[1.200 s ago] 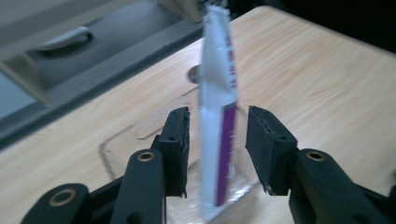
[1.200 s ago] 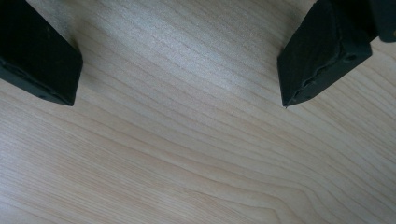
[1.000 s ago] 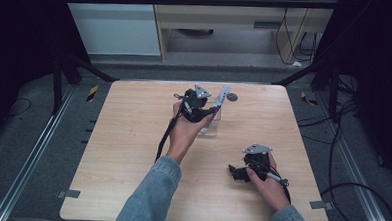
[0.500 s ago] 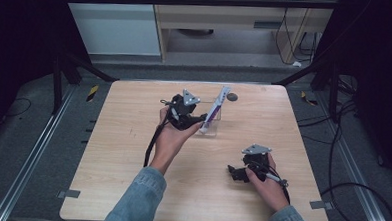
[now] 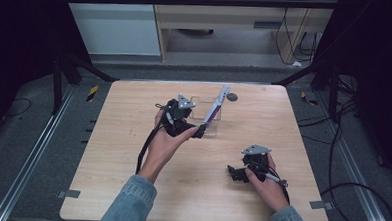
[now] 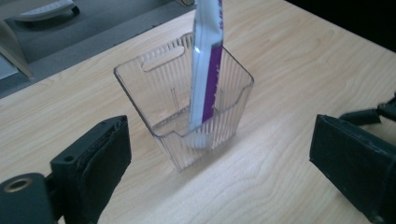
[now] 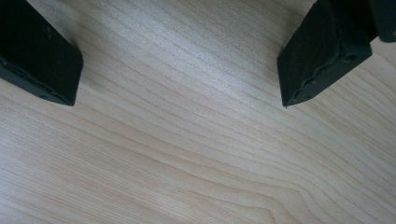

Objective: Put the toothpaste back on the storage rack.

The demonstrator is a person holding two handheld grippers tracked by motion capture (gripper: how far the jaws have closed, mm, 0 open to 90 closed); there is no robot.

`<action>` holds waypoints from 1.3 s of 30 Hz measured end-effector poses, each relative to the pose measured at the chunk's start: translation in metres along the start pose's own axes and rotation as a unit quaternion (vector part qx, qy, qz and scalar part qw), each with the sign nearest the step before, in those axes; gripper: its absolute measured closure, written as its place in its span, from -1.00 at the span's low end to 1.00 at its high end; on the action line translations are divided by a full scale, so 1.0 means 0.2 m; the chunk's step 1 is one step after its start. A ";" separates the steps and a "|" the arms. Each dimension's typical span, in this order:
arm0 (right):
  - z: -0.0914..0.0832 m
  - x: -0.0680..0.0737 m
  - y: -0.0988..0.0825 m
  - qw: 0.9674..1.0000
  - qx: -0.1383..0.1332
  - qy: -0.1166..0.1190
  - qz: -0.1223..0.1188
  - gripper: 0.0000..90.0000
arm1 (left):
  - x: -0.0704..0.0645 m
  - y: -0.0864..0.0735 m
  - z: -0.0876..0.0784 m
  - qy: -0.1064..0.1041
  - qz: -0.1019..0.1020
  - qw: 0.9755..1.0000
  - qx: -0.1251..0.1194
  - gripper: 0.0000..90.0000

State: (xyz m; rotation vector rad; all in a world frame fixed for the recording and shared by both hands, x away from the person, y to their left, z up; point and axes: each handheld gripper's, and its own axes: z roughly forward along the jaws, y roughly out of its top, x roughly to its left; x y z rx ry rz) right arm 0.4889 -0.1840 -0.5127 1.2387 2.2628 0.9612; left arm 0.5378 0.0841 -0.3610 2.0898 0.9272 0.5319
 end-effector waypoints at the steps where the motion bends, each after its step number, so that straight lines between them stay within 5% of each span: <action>1: 0.00 0.00 0.00 1.000 0.001 0.001 0.002 -0.99 | -0.01 -0.01 -0.01 -0.006 0.006 1.000 0.003 -0.91; 13: 0.00 0.00 0.00 1.000 0.001 0.000 0.001 -0.99 | 0.00 -0.13 -0.05 -0.001 0.020 1.000 0.019 -0.91; 25: 0.00 0.00 0.00 1.000 0.000 0.000 -0.001 -0.99 | 0.11 -0.28 -0.11 0.025 -0.008 0.999 0.021 -0.88; 39: 0.00 0.00 0.00 1.000 0.000 0.000 -0.001 -0.99 | 0.19 -0.43 -0.14 0.029 -0.034 0.999 0.023 -0.88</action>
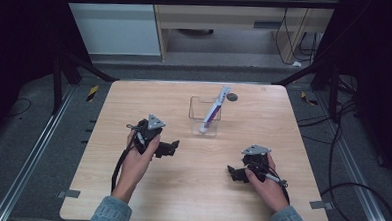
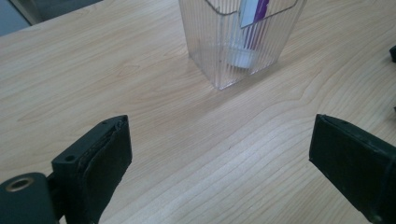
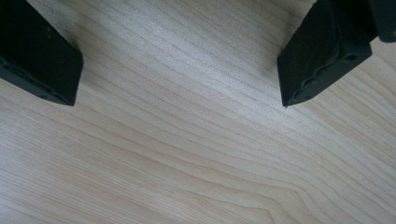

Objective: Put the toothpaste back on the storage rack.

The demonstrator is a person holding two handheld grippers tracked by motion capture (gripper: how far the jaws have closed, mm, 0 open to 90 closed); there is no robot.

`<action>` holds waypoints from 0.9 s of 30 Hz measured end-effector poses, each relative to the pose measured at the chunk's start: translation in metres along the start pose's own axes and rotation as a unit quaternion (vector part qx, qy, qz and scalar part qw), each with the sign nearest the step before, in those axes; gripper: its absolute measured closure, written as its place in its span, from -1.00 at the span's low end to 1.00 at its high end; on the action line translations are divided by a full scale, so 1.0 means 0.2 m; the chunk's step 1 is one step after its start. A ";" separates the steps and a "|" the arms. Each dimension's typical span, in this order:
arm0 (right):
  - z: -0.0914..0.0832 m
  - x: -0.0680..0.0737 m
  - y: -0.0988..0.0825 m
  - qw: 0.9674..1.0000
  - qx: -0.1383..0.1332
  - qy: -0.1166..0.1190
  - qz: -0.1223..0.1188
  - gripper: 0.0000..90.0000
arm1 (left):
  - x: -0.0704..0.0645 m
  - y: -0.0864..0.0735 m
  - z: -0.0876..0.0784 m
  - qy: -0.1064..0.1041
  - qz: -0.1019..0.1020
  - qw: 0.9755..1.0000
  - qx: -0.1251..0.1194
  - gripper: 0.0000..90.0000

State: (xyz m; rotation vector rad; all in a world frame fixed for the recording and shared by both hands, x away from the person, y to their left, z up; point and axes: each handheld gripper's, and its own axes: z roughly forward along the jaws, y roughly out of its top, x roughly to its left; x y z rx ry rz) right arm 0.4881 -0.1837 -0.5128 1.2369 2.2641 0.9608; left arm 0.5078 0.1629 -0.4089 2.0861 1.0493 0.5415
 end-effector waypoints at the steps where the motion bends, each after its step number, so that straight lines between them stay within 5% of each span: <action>1: 0.00 0.00 0.00 1.000 0.000 0.000 0.000 -0.99 | 0.01 -0.01 0.00 0.001 0.000 1.000 0.002 -0.88; 15: 0.00 0.00 0.00 1.000 0.001 0.001 0.003 -0.99 | 0.19 -0.21 0.00 0.029 -0.044 0.998 0.028 -0.88; 27: 0.00 0.00 0.00 1.000 0.001 0.000 0.003 -0.99 | 0.38 -0.42 -0.02 0.066 -0.094 0.992 0.043 -0.87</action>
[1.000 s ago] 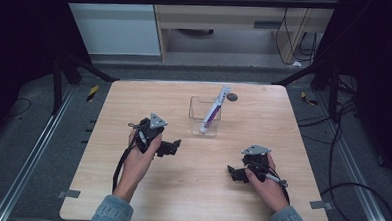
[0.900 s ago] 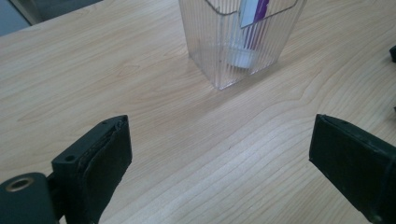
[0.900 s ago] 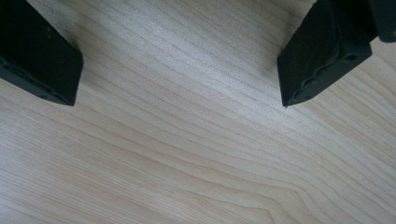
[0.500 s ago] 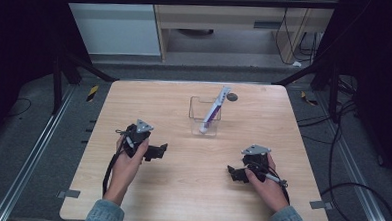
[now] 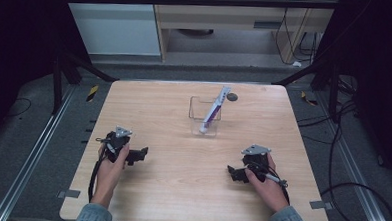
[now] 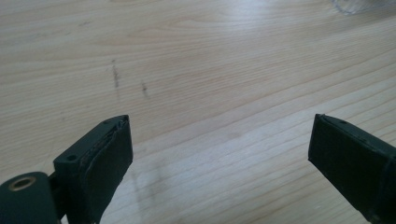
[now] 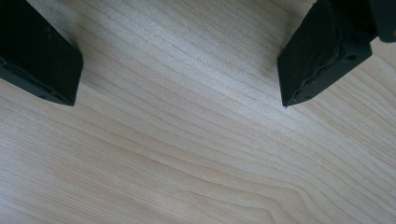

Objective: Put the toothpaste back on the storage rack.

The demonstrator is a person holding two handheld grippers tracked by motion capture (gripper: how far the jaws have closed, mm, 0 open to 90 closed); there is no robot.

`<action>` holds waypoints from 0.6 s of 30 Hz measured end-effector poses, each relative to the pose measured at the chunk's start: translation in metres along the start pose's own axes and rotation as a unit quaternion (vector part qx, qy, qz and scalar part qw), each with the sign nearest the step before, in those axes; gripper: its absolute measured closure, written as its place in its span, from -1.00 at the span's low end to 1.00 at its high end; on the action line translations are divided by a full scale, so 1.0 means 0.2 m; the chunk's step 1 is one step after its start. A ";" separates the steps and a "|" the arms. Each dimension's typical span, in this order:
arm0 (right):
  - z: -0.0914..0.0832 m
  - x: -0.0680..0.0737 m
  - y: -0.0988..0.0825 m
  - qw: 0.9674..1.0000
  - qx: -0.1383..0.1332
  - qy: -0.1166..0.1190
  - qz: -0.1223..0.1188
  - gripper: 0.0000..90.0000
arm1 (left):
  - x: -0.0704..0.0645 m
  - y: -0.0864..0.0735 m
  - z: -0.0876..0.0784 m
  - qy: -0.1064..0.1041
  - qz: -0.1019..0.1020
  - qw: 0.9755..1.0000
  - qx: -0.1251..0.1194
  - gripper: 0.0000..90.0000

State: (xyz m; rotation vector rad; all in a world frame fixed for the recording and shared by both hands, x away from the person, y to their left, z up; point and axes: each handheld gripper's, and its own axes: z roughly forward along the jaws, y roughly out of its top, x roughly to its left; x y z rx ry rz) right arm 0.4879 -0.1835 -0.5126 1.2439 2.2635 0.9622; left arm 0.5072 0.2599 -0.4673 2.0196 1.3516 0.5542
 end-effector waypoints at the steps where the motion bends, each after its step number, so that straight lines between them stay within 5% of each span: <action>1: 0.00 0.00 0.00 1.000 0.000 0.000 0.000 -0.99 | 0.01 -0.01 0.00 0.001 -0.003 1.000 -0.001 -0.87; 8: 0.00 0.00 0.00 1.000 0.000 0.000 0.000 -0.99 | 0.11 -0.10 0.01 0.021 -0.024 0.999 0.002 -0.85; 18: 0.00 0.00 0.00 1.000 0.000 0.000 0.000 -0.99 | 0.19 -0.11 0.00 0.034 -0.035 0.999 0.005 -0.85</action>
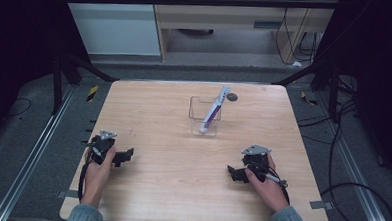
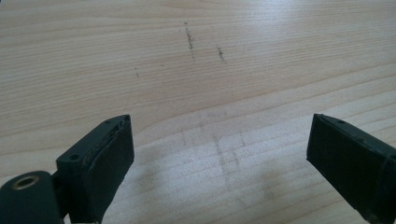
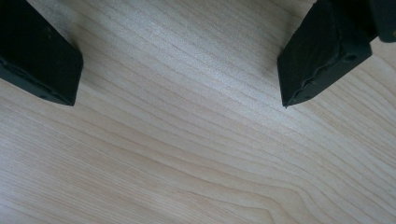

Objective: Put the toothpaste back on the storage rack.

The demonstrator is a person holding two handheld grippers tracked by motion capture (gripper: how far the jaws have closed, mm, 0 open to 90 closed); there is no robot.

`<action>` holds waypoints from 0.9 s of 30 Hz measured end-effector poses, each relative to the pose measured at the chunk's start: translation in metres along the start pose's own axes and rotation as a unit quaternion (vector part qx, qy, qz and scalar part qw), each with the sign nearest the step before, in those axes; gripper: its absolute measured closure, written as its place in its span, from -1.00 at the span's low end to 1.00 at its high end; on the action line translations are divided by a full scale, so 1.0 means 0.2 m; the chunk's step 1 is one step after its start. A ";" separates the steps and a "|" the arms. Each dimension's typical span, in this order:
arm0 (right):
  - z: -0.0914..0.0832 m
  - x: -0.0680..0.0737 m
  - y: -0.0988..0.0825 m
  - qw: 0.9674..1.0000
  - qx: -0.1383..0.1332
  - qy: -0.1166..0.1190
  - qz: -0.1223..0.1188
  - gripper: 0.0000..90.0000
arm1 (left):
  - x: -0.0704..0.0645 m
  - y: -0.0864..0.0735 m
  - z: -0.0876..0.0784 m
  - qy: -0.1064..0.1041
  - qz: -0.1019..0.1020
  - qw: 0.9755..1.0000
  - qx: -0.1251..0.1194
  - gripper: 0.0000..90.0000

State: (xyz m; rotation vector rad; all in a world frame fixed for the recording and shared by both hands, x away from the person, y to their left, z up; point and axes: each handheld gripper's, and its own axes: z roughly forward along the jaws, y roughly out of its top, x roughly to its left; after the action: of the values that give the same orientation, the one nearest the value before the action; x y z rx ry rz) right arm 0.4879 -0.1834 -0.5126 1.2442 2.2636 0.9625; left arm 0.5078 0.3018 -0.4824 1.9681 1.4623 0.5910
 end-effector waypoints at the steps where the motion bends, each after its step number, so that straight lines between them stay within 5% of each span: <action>1: 0.00 0.00 0.00 1.000 0.000 0.000 0.000 -0.99 | 0.00 0.01 0.00 0.000 0.000 1.000 0.000 -0.85; 14: 0.00 0.00 0.00 1.000 0.000 0.000 0.000 -0.99 | 0.01 0.03 0.10 -0.001 0.009 1.000 0.009 -0.86; 20: 0.00 0.00 0.00 1.000 0.000 0.000 0.000 -0.99 | 0.01 0.01 0.14 -0.004 -0.003 1.000 0.006 -0.86; 27: 0.00 0.00 0.00 1.000 0.000 0.000 0.000 -0.99 | 0.01 0.01 0.16 0.005 0.011 1.000 -0.002 -0.90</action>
State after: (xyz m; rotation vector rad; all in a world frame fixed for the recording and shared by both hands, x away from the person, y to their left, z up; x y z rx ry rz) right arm 0.4879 -0.1834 -0.5126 1.2445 2.2635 0.9627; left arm 0.5301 0.2965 -0.5044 1.9831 1.4448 0.6146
